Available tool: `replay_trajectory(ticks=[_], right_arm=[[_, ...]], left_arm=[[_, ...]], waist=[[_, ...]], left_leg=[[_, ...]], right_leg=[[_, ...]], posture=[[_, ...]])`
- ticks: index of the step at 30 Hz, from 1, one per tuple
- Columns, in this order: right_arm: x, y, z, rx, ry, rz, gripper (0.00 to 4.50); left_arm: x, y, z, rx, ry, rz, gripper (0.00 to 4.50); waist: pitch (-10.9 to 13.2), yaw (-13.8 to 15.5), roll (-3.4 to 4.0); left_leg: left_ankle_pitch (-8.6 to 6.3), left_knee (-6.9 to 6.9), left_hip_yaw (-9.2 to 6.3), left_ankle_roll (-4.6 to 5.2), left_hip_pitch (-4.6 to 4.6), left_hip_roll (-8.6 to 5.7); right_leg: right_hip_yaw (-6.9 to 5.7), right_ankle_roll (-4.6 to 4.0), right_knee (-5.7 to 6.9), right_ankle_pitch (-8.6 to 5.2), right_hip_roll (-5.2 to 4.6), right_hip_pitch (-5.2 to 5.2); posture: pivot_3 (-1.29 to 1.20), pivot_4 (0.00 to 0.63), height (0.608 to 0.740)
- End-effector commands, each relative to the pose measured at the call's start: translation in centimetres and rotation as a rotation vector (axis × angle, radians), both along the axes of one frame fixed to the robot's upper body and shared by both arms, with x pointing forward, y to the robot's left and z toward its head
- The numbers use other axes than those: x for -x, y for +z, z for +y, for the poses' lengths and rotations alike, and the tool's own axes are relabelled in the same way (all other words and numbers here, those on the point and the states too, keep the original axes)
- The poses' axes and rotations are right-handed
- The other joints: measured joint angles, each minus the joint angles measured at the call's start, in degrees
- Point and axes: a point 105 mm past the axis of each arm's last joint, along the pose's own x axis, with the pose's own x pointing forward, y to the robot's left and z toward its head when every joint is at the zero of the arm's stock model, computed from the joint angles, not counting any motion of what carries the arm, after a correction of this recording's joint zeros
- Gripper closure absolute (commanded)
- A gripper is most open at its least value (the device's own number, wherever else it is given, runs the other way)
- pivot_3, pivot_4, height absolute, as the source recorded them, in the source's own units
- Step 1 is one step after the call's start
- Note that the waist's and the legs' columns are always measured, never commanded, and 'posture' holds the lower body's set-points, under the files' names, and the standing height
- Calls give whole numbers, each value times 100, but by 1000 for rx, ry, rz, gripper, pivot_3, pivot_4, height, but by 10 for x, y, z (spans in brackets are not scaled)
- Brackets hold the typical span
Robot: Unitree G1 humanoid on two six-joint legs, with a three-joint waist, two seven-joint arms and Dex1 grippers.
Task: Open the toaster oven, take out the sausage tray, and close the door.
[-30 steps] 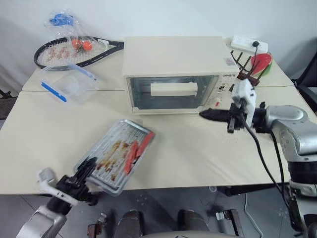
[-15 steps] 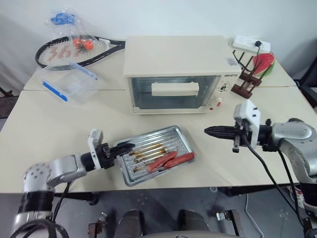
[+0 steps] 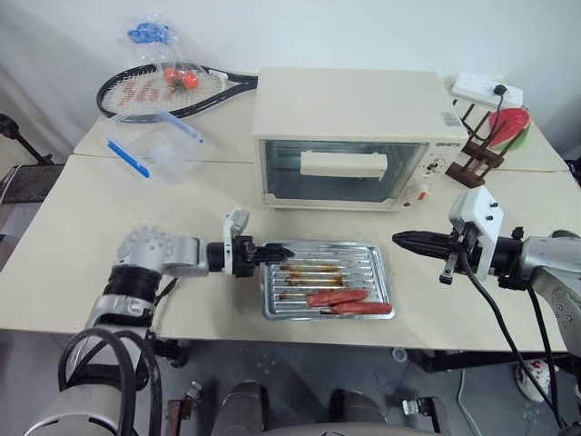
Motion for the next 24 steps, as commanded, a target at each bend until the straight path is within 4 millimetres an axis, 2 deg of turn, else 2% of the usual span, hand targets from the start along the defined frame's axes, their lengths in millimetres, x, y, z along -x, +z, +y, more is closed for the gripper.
replay_trajectory(ticks=[1,4,12,17,24], right_arm=[[5,14,-1,10,1,-62,4487],[6,14,-3,10,-11,-60,4500],[6,12,-6,19,-14,-56,4500],[5,12,-8,33,-5,-55,4500],[4,5,-13,83,16,-46,4500]], left_arm=[[5,-24,-5,-51,-44,45,4500],[-1,-30,-6,-87,-37,38,3888],[-7,-39,-2,-145,-33,7,1421],[-15,-36,15,-219,-7,-54,49],[-19,-29,45,-413,-75,-233,49]], waist=[[-2,-16,3],[-3,-13,5],[-3,-21,5],[-4,-32,5],[-7,-270,3]], left_leg=[[0,-2,0,0,0,0],[0,-6,0,0,1,0],[0,-1,-2,1,1,2],[1,9,-4,3,3,2],[10,-4,-4,-7,12,9]], right_leg=[[0,0,0,0,0,-1],[-1,0,-1,0,0,-3],[-1,1,3,0,0,0],[0,1,12,1,0,2],[0,-3,28,0,1,-2]], posture=[[0,150,740],[0,150,740],[0,150,740],[0,150,740],[0,150,740]])
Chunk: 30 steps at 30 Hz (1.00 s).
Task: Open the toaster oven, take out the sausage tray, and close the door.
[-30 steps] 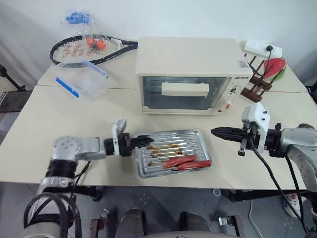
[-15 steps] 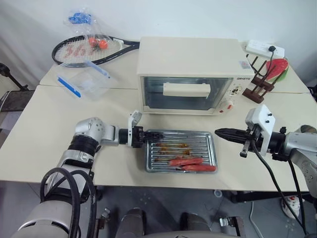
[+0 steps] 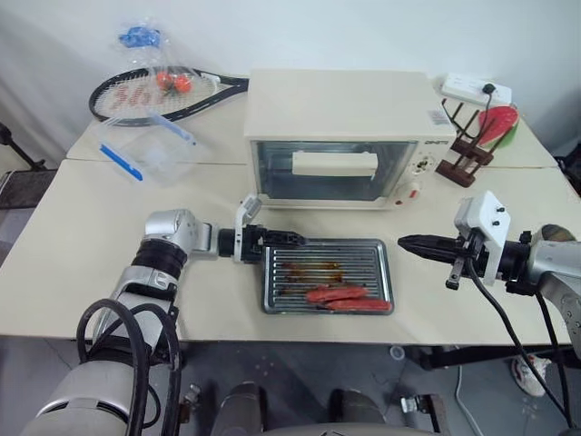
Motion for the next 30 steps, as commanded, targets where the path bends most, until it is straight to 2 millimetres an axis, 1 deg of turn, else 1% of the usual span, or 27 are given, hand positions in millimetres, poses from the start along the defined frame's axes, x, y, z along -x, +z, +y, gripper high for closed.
replay_trajectory(ticks=[1,4,7,10,15,19,21,22,23,24,25,26,27,29,30], right_arm=[[-1,6,-4,34,12,-39,4500],[-5,5,-6,60,20,-48,4500],[-8,5,-6,63,29,-47,4500],[-11,6,-6,64,33,-50,4500],[-15,5,-5,68,42,-51,4500],[-15,5,-5,71,48,-51,4500],[-15,6,-5,79,52,-63,4500],[-16,5,-6,88,57,-69,4500],[-15,3,-7,99,69,-68,4323],[-12,0,-8,112,88,-61,4142],[-10,-4,-10,122,109,-51,4008],[-8,-7,-12,127,122,-44,3632],[-7,-10,-14,130,134,-36,3370],[-5,-15,-21,148,159,-11,2715],[-5,-17,-25,157,172,-2,2366]], left_arm=[[-4,-29,35,-250,52,-41,49],[-12,-24,49,-320,66,-121,49],[-13,-22,63,-381,63,-162,49],[-12,-17,75,-405,68,-177,49],[-18,-4,102,-429,165,-231,49],[-12,14,116,-372,182,-314,49],[-8,29,121,-291,197,-413,49],[-3,37,125,-238,205,-457,49],[3,43,130,-195,204,-498,18],[9,55,133,-113,213,-587,0],[16,69,136,-8,217,-732,0],[21,77,140,53,225,-835,0],[30,78,145,80,207,-925,0],[45,61,159,-45,156,-993,0],[50,55,163,-90,130,-1021,0]], waist=[[-1,-78,1],[-1,-119,2],[-1,-166,2],[-1,-244,1],[3,-300,-3],[4,-353,-3],[6,-369,-3],[10,-365,-8],[12,-366,-11],[13,-372,-14],[15,-364,-17],[16,-361,-19],[18,-350,-22],[18,-335,-23],[19,-334,-23]], left_leg=[[1,-3,1,-1,1,0],[3,-7,4,-2,5,1],[4,-6,4,0,5,2],[5,-9,5,-1,4,4],[6,-13,11,-3,5,8],[5,-22,18,-2,2,9],[3,-24,23,0,-4,9],[2,-26,27,0,-6,9],[1,-25,30,0,-14,9],[1,-24,32,0,-19,10],[1,-25,42,0,-29,11],[1,-21,43,0,-43,12],[1,-13,45,0,-61,14],[1,-1,43,0,-75,14],[1,-3,46,0,-75,13]], right_leg=[[0,-1,1,-1,0,0],[2,-2,2,-1,0,-1],[4,-2,5,-1,0,-3],[4,-2,7,-1,1,-6],[12,-4,13,-2,5,-16],[15,-4,6,-3,6,-23],[16,-3,2,-3,6,-29],[20,-3,3,-3,6,-37],[21,-3,5,-3,6,-46],[21,-3,6,-3,6,-52],[26,-3,12,-3,5,-72],[27,-3,19,-3,5,-85],[26,-2,19,-2,5,-102],[19,-1,19,-2,5,-108],[21,2,15,0,5,-107]], posture=[[0,150,740],[0,150,740],[0,150,740],[0,150,740],[0,150,740],[0,150,740],[0,150,740],[0,150,740],[0,150,740],[0,150,740],[0,150,740],[0,150,740],[0,150,740],[0,150,740],[0,150,740]])
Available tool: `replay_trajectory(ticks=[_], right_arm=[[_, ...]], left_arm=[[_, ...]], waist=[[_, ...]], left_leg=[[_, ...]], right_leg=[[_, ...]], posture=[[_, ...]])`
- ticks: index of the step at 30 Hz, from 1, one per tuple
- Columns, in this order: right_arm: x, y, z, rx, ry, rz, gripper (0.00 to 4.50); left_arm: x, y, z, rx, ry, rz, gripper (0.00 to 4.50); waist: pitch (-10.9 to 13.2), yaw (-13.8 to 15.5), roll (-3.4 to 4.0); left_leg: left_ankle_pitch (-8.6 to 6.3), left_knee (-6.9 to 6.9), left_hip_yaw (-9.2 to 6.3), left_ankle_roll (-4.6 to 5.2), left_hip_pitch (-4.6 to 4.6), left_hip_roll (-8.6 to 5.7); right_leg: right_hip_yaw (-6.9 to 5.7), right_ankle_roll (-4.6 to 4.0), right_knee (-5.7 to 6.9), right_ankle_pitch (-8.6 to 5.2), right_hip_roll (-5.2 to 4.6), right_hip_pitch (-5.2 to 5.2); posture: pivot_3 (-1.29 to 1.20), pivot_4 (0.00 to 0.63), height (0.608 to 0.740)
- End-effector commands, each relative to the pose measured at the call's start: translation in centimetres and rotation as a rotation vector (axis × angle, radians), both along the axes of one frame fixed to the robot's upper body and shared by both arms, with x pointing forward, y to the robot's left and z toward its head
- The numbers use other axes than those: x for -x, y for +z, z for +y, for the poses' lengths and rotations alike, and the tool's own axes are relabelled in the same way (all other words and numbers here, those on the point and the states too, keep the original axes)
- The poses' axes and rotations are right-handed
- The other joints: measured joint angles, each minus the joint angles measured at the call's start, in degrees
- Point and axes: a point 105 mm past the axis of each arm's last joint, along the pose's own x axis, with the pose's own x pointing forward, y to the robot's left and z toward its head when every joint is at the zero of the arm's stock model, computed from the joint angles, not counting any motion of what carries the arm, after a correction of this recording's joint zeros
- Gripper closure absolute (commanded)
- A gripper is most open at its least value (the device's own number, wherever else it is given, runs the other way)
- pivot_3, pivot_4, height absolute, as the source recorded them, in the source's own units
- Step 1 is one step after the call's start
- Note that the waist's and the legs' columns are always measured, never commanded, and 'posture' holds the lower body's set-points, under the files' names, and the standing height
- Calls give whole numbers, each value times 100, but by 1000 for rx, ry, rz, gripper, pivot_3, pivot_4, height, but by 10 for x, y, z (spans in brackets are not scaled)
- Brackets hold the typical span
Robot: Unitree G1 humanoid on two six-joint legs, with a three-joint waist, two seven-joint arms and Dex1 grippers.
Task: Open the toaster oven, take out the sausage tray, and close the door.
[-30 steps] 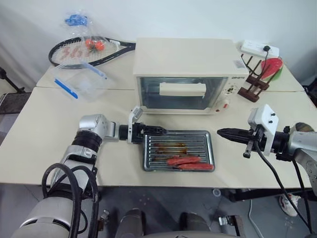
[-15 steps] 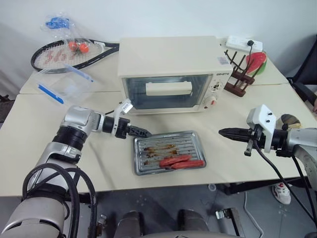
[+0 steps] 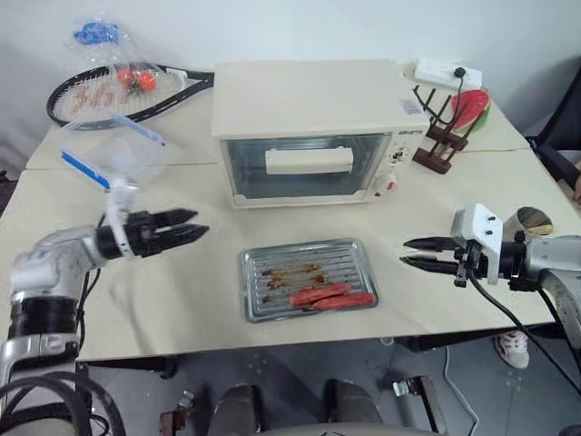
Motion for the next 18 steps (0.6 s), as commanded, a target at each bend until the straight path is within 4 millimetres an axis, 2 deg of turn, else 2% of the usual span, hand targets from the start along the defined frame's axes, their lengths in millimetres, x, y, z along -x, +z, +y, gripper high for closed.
replay_trajectory(ticks=[1,4,7,9,12,18], right_arm=[[3,2,-15,55,40,-3,2053],[1,-2,-25,86,47,2,1053],[1,-11,-42,140,38,14,79],[-1,-12,-53,180,15,-13,29],[-8,-11,-63,214,-38,-72,29],[-15,-12,-63,180,-134,-151,29]], left_arm=[[21,0,15,-163,-40,-165,0],[33,-8,23,-200,-107,-176,0],[48,-24,35,-324,-194,-178,0],[52,-31,46,-387,-201,-146,0],[46,-33,56,-405,-159,-140,0],[31,-32,49,-347,-138,-115,0]], waist=[[0,12,0],[1,102,1],[1,105,1],[2,103,3],[3,91,5],[3,94,5]], left_leg=[[-1,0,2,1,2,-1],[-1,5,2,2,1,0],[-2,4,5,3,1,1],[-3,-3,6,3,1,1],[-3,-5,10,3,0,1],[-3,0,11,3,0,2]], right_leg=[[2,0,0,0,0,1],[1,0,3,0,0,0],[2,-1,2,1,0,-1],[1,-1,-1,1,0,-4],[2,-1,2,1,0,-8],[2,-1,9,1,0,-8]], posture=[[0,150,740],[0,150,740],[0,150,740],[0,150,740],[0,150,740],[0,150,740]])
